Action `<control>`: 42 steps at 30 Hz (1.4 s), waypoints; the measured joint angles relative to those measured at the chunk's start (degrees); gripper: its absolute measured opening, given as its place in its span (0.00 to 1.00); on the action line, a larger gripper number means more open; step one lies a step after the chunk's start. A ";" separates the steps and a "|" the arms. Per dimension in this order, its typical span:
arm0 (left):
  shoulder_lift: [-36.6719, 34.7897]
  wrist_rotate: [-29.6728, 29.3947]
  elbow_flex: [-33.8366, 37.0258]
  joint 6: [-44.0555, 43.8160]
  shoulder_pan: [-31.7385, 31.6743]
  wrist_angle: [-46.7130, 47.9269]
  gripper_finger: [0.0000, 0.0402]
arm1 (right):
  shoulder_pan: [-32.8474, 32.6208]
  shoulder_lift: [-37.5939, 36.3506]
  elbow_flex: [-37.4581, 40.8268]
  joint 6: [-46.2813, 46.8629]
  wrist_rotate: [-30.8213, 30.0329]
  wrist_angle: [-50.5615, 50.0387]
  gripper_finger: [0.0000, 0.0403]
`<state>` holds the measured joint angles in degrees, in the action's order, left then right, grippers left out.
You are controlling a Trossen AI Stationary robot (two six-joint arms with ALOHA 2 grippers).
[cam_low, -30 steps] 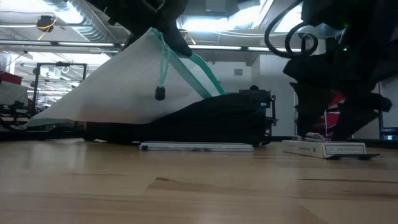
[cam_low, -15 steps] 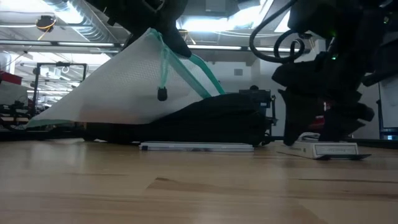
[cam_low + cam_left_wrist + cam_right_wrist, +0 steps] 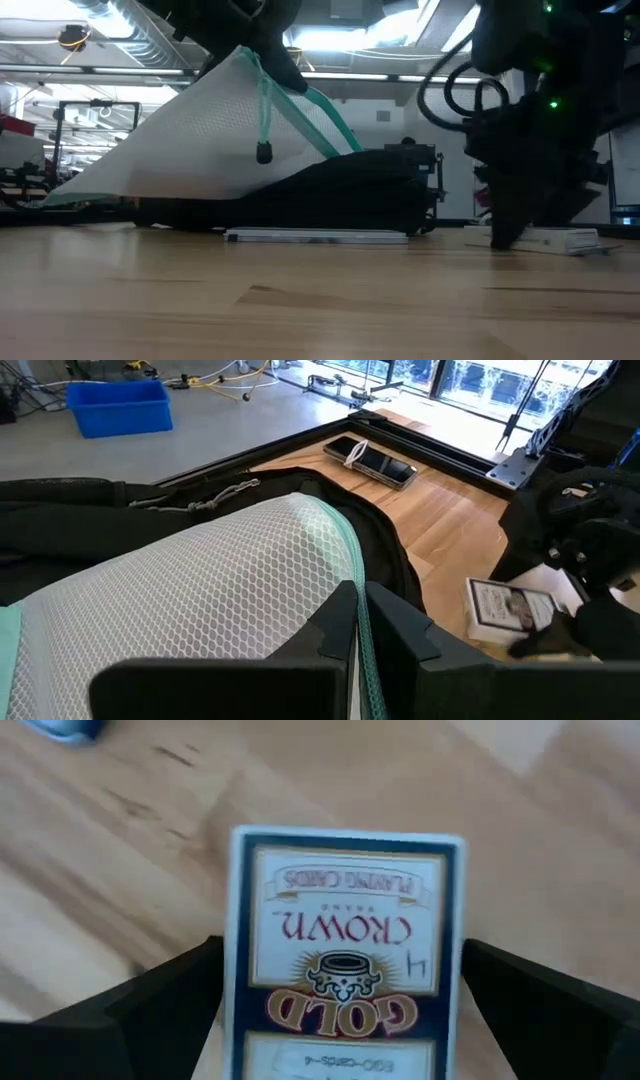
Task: Unpack backpack
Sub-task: Put the game card into the blue zip bag
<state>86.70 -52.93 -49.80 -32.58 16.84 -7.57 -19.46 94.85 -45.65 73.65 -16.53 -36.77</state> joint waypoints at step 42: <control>0.00 0.00 0.00 0.00 -0.01 1.00 0.01 | 0.00 0.26 -18.69 -25.91 -4.77 -3.97 0.75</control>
<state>86.70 -52.93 -49.80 -32.58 16.83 -6.58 -19.46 95.11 -64.34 47.74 -21.30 -40.74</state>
